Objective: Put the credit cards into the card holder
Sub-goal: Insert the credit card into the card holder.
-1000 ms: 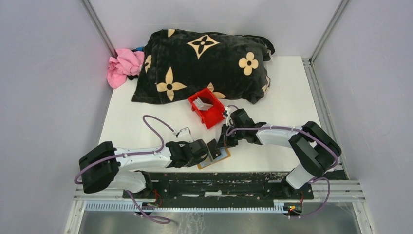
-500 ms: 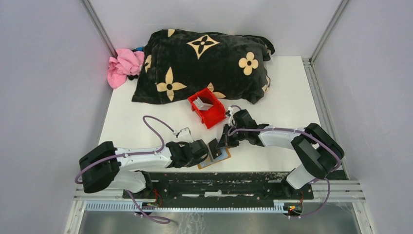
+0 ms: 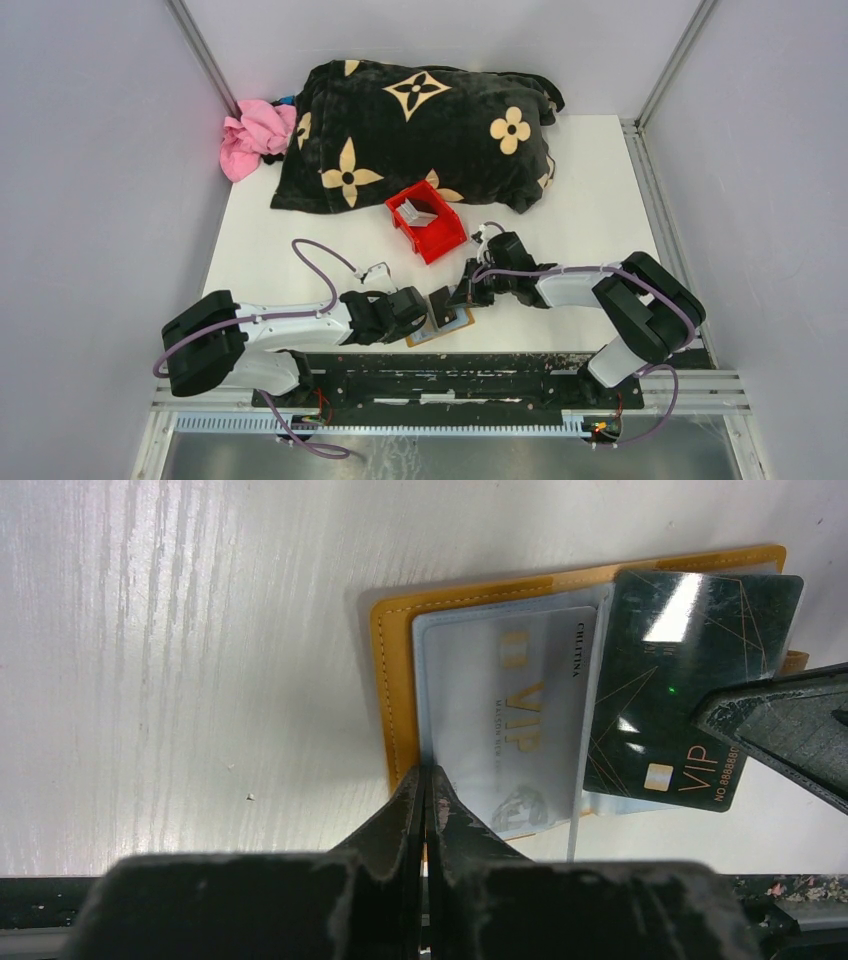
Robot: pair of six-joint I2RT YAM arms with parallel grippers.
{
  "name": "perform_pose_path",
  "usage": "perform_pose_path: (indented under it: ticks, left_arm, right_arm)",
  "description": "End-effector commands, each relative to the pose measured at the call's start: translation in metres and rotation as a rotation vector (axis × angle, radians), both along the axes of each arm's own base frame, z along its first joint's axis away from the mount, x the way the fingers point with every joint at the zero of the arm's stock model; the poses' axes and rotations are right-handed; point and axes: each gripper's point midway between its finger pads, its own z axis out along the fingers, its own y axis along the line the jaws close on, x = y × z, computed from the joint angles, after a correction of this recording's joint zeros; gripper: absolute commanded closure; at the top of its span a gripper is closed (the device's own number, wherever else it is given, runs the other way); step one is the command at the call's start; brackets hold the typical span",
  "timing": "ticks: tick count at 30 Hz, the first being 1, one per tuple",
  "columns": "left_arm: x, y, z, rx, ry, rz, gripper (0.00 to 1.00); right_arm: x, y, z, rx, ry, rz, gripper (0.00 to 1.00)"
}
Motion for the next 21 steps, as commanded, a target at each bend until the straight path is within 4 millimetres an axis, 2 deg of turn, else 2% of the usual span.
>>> perform_pose_path:
  ticks: [1,12,21]
  left_arm:
    - [-0.0194,0.0243,-0.0165,0.096,0.084,0.006,0.96]
    - [-0.0206,0.0291,-0.0162,0.135,0.096,0.008,0.97]
    - [-0.0228,0.0335,-0.0162,0.148,0.105,0.016,0.97]
  right_arm:
    - [0.0011,0.0059,0.0048,0.058,-0.007,-0.007,0.99]
    - [0.0003,0.007,0.0125,0.118,0.008,-0.021,0.99]
    - [-0.0054,0.0063,0.006,0.168,0.06,-0.024,0.99]
